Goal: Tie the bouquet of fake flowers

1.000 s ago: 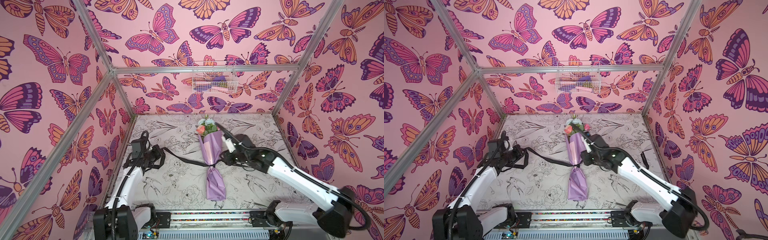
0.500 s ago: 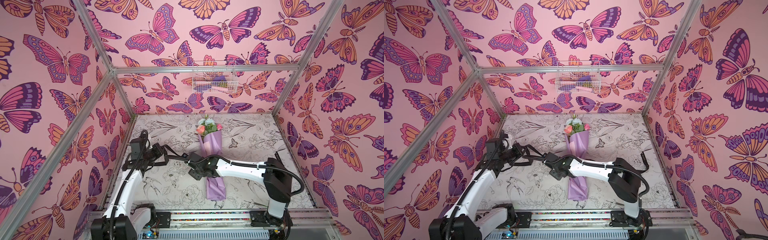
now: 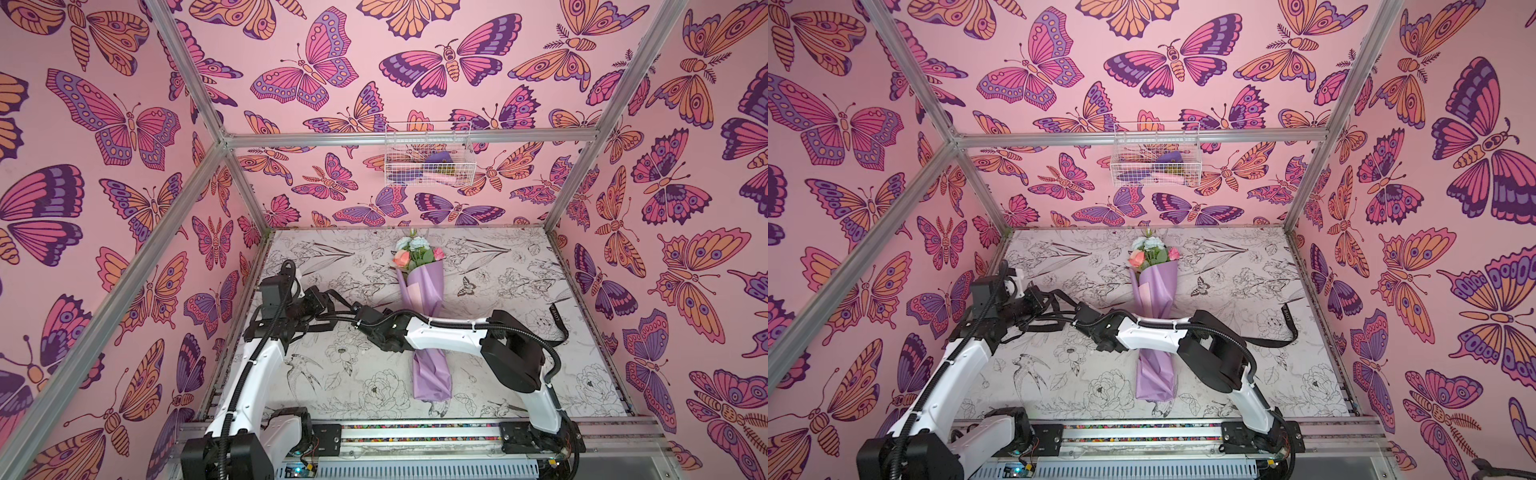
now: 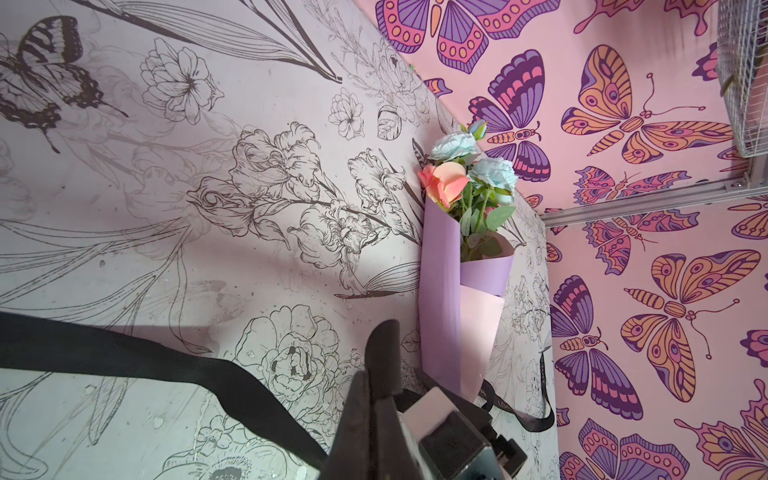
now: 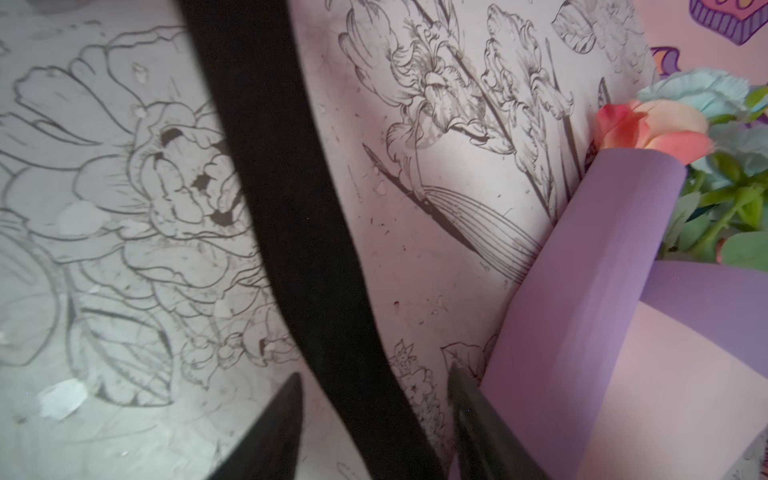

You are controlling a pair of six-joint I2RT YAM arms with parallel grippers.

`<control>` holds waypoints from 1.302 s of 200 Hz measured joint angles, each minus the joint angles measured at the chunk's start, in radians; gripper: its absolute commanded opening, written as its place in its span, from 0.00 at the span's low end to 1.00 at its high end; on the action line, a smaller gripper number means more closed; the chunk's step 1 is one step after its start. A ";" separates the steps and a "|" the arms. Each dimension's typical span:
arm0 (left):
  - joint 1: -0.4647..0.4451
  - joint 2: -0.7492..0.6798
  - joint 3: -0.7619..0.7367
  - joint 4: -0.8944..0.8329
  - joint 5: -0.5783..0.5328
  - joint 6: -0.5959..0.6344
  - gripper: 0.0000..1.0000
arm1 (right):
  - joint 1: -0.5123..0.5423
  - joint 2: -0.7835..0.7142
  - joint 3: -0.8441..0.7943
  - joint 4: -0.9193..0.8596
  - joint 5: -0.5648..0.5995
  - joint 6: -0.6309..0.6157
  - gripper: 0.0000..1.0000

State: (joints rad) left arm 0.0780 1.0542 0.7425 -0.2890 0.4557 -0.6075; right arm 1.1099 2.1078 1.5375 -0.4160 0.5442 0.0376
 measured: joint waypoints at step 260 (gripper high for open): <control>-0.561 0.178 0.039 -0.010 0.002 0.310 0.77 | -0.177 -0.539 -0.555 0.374 -0.319 0.296 0.00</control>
State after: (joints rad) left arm -0.4831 1.2320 0.7811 -0.2985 0.4576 -0.2977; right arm 0.9325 1.5688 0.9825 -0.0422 0.2256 0.3340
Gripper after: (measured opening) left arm 0.778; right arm 0.050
